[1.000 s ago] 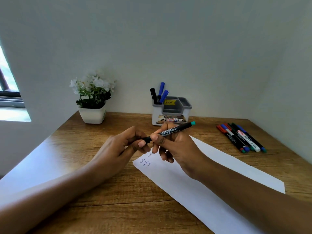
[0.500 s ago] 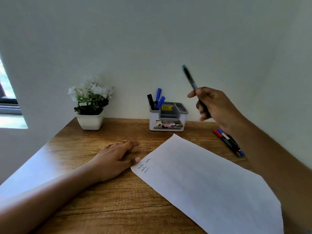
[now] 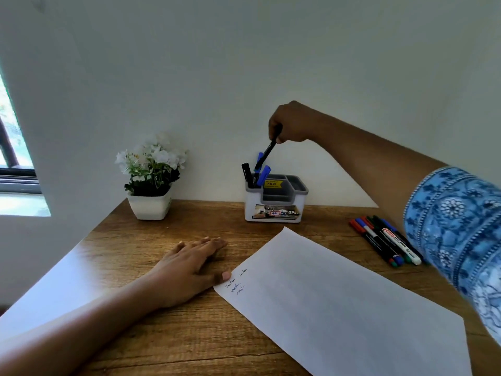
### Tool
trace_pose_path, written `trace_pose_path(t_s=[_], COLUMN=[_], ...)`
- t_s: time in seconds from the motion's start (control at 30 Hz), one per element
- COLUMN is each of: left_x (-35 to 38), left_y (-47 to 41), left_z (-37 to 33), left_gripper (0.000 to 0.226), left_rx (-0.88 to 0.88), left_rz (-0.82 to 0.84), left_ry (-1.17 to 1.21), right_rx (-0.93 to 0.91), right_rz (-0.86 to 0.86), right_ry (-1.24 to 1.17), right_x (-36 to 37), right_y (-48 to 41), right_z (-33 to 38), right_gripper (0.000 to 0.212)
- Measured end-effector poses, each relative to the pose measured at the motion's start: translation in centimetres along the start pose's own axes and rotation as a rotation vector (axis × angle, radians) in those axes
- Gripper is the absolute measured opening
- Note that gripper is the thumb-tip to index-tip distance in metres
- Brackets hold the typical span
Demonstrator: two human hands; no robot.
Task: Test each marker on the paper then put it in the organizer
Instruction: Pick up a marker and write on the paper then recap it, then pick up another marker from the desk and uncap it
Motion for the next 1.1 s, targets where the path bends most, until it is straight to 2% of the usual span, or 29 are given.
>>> trace_pose_path(t_s=[0.07,0.2,0.53,0.67,0.73,0.83,0.97,1.1], left_x=[0.0,0.1,0.0,-0.1,0.0,0.0,0.2,0.1], left_y=[-0.1,-0.3,-0.3,-0.2,-0.2,-0.4,-0.5,-0.3], left_z=[0.1,0.2,0.3,0.6,0.8,0.8,0.6,0.4], left_gripper=[0.088,0.075,0.077,0.116,0.125,0.121,0.097,0.106], left_rx=[0.006,0.012,0.003,0.012,0.017,0.024,0.012,0.004], left_rz=[-0.005,-0.019,-0.003,0.004,-0.003,-0.012,-0.016,-0.015], left_ry=[0.004,0.008,0.005,0.011,0.011,0.012,0.01,0.029], right_rx=[-0.019,-0.058,-0.04,0.03,0.071,0.167,0.329,0.448], right_rz=[0.051,0.19,0.143,0.005,-0.057,-0.04,0.111,0.226], right_ry=[0.006,-0.017,-0.114,-0.202,-0.248,-0.249,-0.117,0.001], right_x=[0.9,2.5,4.3,3.0,2.4,3.4,7.4,11.3], right_y=[-1.0,-1.9,-2.3,0.6,3.4,8.1,13.1,15.7], right_z=[1.0,2.6,3.2,0.3,-1.7,-4.8,-8.6,-10.2], right_gripper=[0.024,0.039,0.027,0.025,0.022,0.015,0.008,0.01])
Point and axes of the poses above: each hand's wrist, its own y-axis away from the middle knuckle, its own x-axis out of the palm, z = x × y, the point moved 2 cm from there along -y, towards the middle knuckle, and after that the axes turned 9 degrees about y, right-handed, at the moved point
